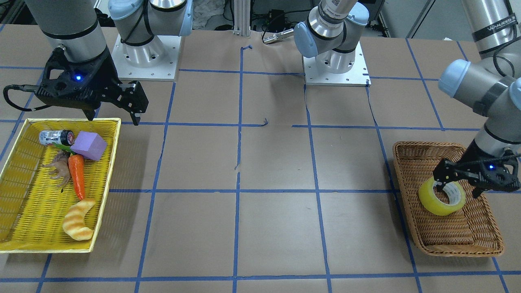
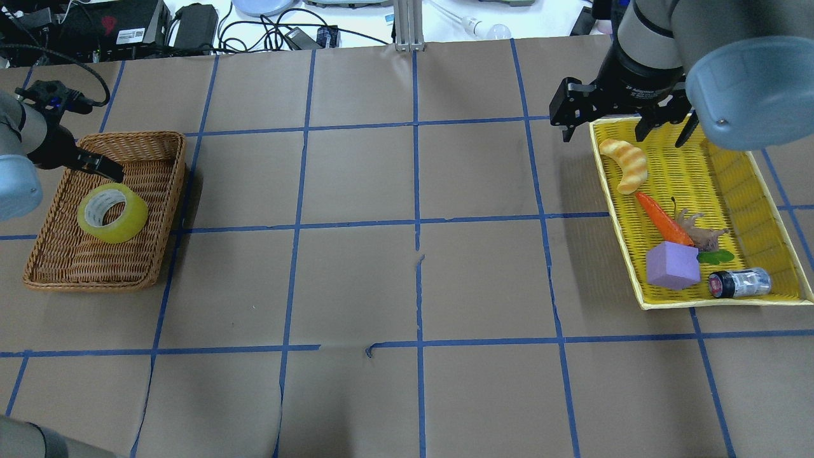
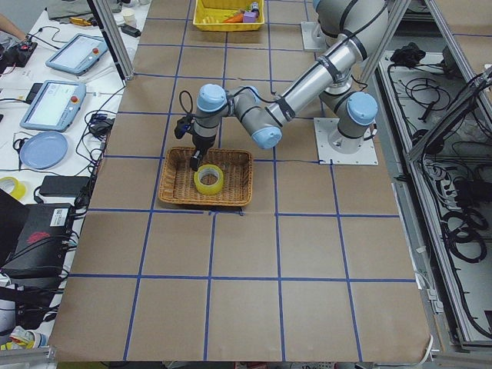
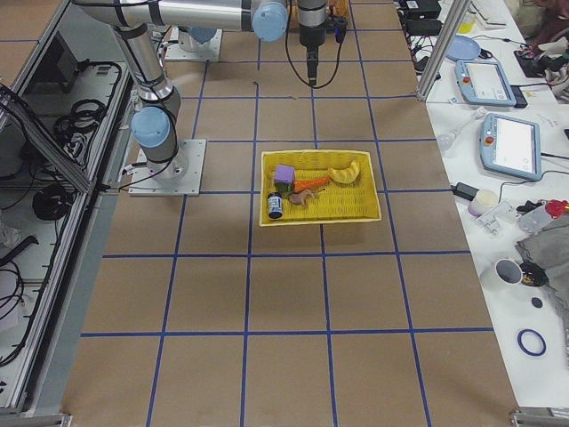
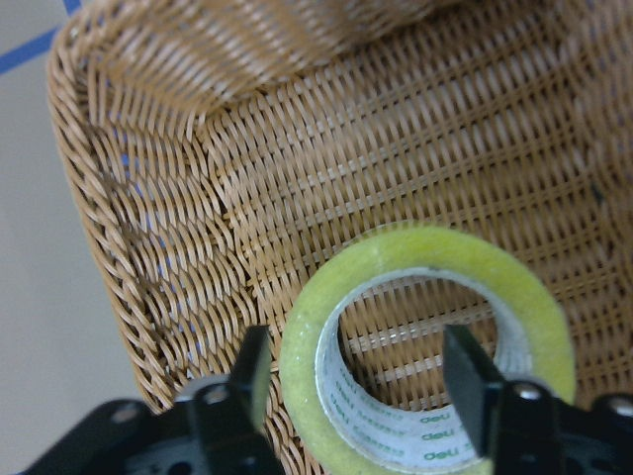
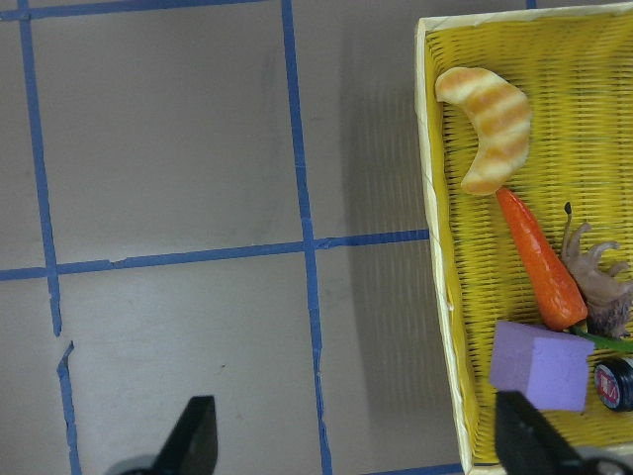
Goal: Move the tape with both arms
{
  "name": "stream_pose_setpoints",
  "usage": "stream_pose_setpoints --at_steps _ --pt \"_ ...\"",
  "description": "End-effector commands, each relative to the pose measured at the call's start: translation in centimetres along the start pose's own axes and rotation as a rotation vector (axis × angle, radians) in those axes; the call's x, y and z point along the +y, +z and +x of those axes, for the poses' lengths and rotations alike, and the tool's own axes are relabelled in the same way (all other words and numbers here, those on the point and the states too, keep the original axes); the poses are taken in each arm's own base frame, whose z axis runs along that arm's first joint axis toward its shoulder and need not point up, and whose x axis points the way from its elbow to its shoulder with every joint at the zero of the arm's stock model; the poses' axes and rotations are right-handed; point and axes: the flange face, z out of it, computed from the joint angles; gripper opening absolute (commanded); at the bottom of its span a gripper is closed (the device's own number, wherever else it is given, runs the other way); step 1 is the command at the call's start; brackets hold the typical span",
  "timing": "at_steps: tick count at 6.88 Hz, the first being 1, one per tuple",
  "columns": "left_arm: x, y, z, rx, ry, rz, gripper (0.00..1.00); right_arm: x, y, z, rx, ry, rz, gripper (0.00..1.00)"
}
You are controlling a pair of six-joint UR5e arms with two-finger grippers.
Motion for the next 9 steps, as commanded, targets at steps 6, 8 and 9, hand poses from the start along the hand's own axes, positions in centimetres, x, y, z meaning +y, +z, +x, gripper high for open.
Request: stream_pose_setpoints --at_steps 6,8,9 --pt "-8.1 -20.5 22.7 0.143 -0.303 -0.231 1.00 0.0 -0.1 0.0 -0.003 0.002 0.002 1.00" --pt "-7.3 -23.2 25.1 0.154 -0.257 -0.289 1.00 0.0 0.0 -0.1 -0.009 0.000 0.000 1.00" --pt "-6.7 -23.6 26.4 0.113 -0.218 -0.313 1.00 0.0 0.2 -0.2 -0.010 -0.002 -0.004 1.00"
